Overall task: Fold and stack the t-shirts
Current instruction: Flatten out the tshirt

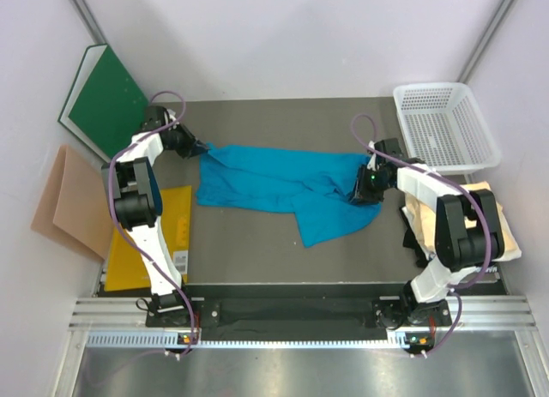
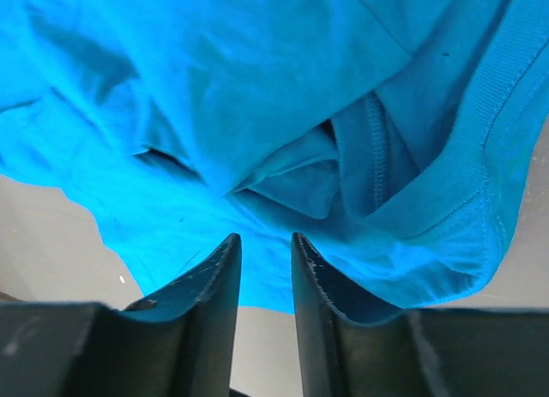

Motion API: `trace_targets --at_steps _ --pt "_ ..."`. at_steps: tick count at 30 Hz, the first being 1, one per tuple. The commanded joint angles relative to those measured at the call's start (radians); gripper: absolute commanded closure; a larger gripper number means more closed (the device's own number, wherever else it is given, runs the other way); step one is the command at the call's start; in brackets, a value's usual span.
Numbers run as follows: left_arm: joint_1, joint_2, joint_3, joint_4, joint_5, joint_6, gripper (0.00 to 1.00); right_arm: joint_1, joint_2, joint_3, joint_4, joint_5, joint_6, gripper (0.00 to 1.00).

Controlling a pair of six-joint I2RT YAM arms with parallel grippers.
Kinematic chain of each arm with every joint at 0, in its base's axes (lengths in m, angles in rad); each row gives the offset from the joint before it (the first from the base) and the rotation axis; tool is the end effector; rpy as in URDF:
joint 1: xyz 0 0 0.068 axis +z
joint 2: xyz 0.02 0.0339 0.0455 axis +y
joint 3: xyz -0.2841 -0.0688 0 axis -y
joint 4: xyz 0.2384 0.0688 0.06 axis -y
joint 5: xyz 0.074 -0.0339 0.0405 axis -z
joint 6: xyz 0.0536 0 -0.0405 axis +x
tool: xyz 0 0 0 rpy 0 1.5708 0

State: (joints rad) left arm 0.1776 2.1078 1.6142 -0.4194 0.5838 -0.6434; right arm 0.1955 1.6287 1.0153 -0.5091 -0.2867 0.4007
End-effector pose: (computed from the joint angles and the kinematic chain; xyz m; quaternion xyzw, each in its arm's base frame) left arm 0.4740 0.0551 0.2035 -0.2765 0.8682 -0.3364 0.2381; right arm 0.3112 0.0771 0.1959 0.0672 0.9632 0.1978 0.1694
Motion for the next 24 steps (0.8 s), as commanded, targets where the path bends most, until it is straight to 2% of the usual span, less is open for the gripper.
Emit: trace_targets --at_steps 1,10,19,24 --pt "-0.003 -0.029 -0.007 0.025 0.01 0.016 1.0 0.013 0.026 0.038 0.006 0.047 0.038 0.72" --pt "-0.003 -0.028 -0.014 0.028 0.011 0.013 1.0 0.013 0.003 0.054 -0.011 0.121 0.067 0.68" --pt "-0.004 -0.025 -0.011 0.028 0.017 0.017 1.0 0.016 0.094 0.04 0.096 0.116 0.082 0.67" --pt "-0.004 -0.026 -0.008 0.024 0.016 0.019 1.0 0.025 0.135 0.06 0.13 0.142 0.089 0.7"
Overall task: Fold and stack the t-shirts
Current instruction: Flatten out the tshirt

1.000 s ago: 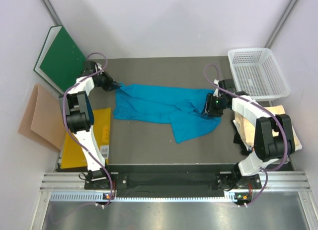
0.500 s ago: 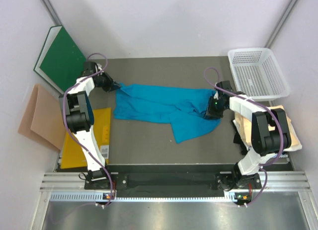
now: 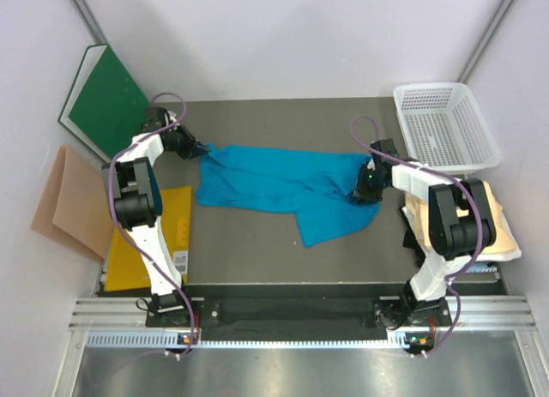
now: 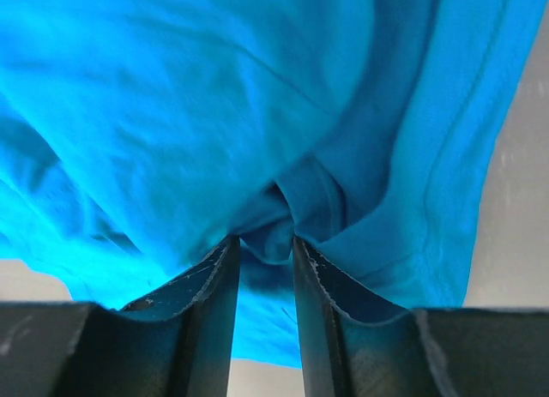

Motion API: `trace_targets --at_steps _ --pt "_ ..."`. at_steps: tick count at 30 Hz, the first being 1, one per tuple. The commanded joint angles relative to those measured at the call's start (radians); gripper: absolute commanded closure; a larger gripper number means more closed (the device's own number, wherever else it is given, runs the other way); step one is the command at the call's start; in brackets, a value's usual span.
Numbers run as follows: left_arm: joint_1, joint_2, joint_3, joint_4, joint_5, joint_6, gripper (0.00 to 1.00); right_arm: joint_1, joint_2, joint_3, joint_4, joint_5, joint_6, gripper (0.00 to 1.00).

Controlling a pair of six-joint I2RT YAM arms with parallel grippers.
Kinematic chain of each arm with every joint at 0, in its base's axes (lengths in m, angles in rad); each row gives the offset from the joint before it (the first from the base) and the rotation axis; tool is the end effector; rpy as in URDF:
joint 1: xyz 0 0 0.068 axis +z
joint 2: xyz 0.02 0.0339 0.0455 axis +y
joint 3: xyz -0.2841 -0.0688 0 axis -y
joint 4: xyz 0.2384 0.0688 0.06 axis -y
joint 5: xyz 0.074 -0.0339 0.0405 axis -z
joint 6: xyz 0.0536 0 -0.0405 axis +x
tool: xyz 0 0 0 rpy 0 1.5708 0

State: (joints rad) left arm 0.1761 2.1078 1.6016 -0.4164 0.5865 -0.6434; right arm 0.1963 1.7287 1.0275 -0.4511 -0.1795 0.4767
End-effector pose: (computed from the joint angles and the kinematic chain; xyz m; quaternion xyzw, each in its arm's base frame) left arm 0.4724 0.0539 0.1999 -0.2771 0.8690 -0.3372 0.2331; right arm 0.3287 0.0751 0.1703 0.1177 0.9673 0.1511 0.1663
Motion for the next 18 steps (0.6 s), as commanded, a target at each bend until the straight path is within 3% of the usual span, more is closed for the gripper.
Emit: trace_targets --at_steps 1,3,4,18 --pt "-0.003 -0.026 0.004 0.019 0.015 0.021 1.0 0.025 0.038 0.051 0.083 0.041 0.013 0.79" --pt "-0.004 -0.029 0.003 0.015 0.015 0.024 1.0 0.032 0.031 0.057 0.088 0.072 0.014 0.96" --pt "-0.004 -0.032 0.003 0.013 0.013 0.028 1.0 0.037 0.011 0.057 0.091 0.08 0.016 0.99" --pt "-0.004 -0.153 0.035 -0.042 -0.057 0.064 1.0 0.072 -0.363 0.158 0.022 0.27 -0.032 1.0"
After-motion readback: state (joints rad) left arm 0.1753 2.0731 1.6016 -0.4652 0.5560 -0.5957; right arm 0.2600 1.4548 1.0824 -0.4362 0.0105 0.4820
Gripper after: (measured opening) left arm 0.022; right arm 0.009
